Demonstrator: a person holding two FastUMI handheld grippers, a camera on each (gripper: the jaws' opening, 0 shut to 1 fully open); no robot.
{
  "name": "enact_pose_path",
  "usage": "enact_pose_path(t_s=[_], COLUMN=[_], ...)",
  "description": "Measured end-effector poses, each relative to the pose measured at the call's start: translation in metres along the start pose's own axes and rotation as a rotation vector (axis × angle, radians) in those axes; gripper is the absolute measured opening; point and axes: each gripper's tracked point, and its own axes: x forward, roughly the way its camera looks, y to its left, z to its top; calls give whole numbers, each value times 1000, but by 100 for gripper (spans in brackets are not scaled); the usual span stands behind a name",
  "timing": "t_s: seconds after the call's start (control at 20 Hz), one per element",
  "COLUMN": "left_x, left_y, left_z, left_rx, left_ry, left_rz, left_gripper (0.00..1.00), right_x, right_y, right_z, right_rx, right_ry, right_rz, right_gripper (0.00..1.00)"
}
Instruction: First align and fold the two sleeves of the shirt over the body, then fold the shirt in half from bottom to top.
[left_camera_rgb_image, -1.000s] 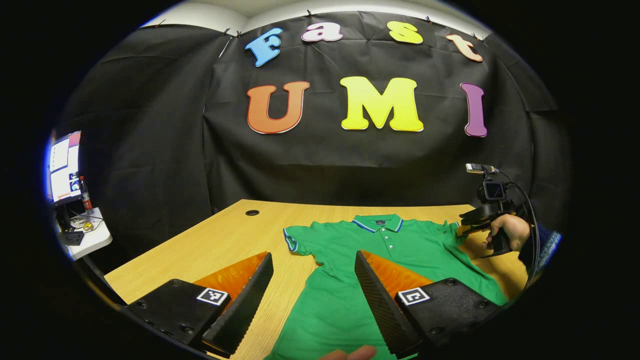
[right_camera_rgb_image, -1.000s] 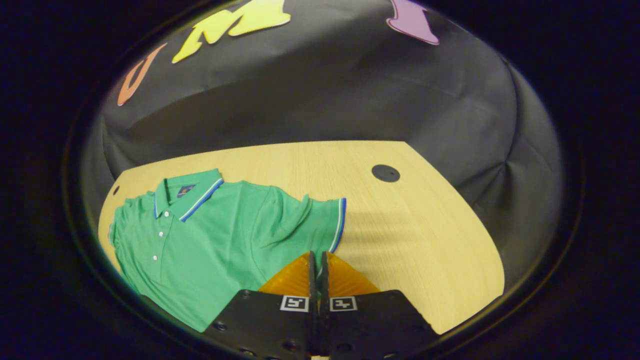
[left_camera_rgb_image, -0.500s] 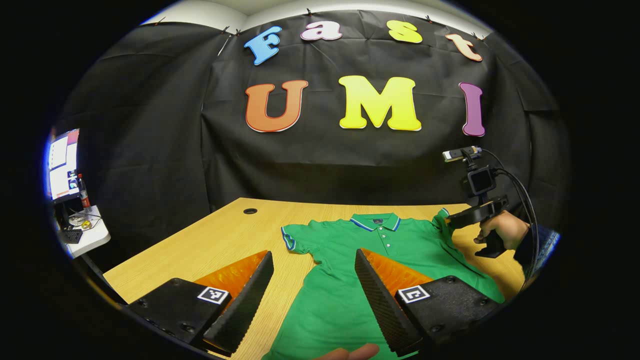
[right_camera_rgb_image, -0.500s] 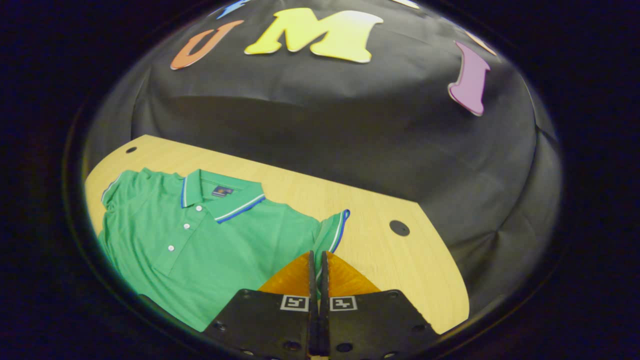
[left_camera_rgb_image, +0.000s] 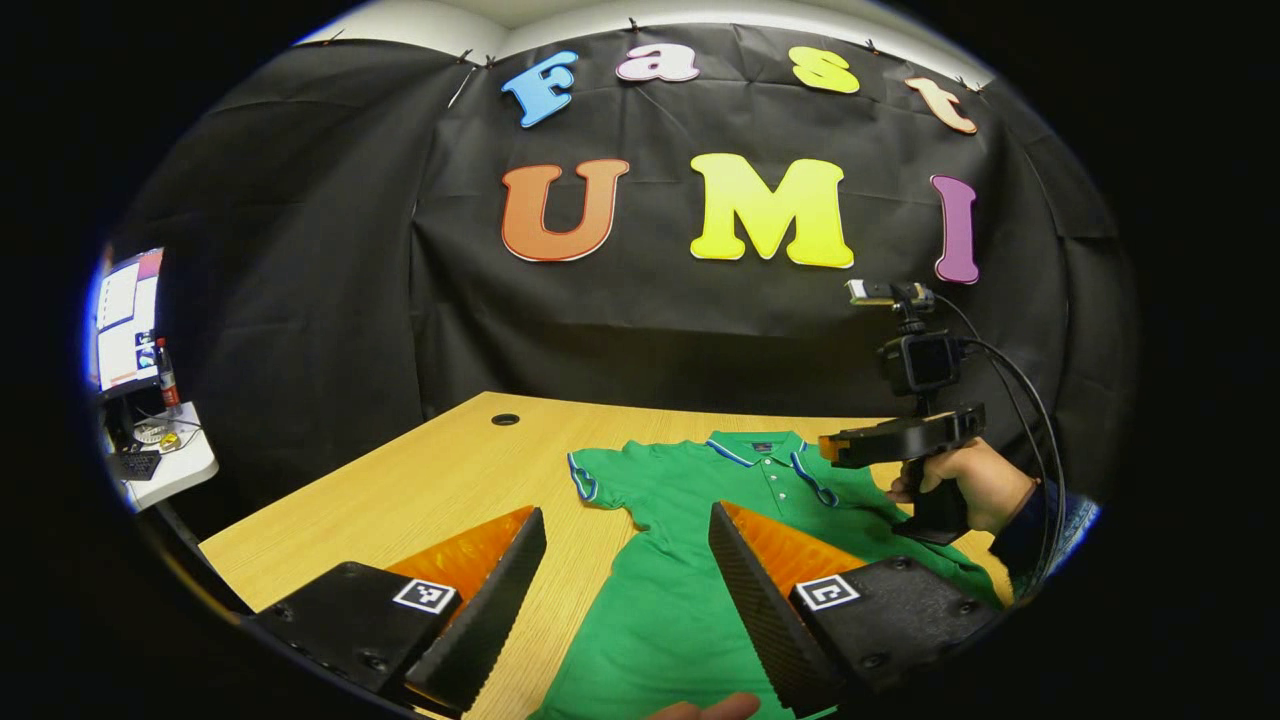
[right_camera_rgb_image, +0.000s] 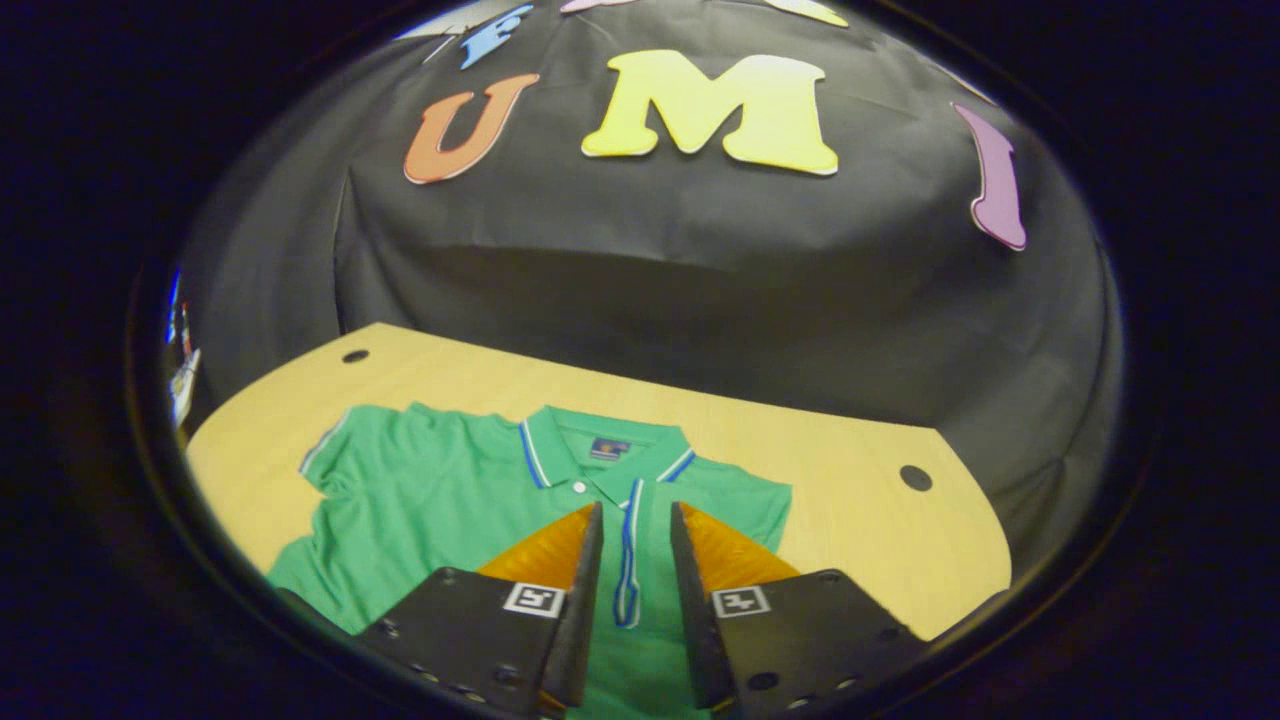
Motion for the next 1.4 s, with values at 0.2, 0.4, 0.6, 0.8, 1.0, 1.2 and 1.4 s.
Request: enact_pose_path(t_s=[0.2,0.4,0.6,0.8,1.0,1.2,1.4], left_x=[8,19,29,31,43,79,154], left_y=[8,7,8,-2,10,0,27], left_z=[-3,-14,-30,-40,-31,3,37], left_rx=[13,12,42,16,-7,-159,-181], left_ry=[-8,12,49,97,82,95,90], left_rz=[28,35,55,21,75,35,107], left_gripper=[100,100,100,100,100,100,100], right_x=[-35,-82,-137,-185,-213,-218,-209], right_y=[-3,-12,-23,-42,-72,-91,-99], right_z=[22,23,-2,-25,-51,-65,-79], right_rx=[-28,-39,-10,8,109,116,61], right_ry=[-129,-238,-285,-358,-399,-408,-403], right_rz=[-19,-39,-31,-46,-101,-95,-118], right_gripper=[92,95,97,97,93,96,95])
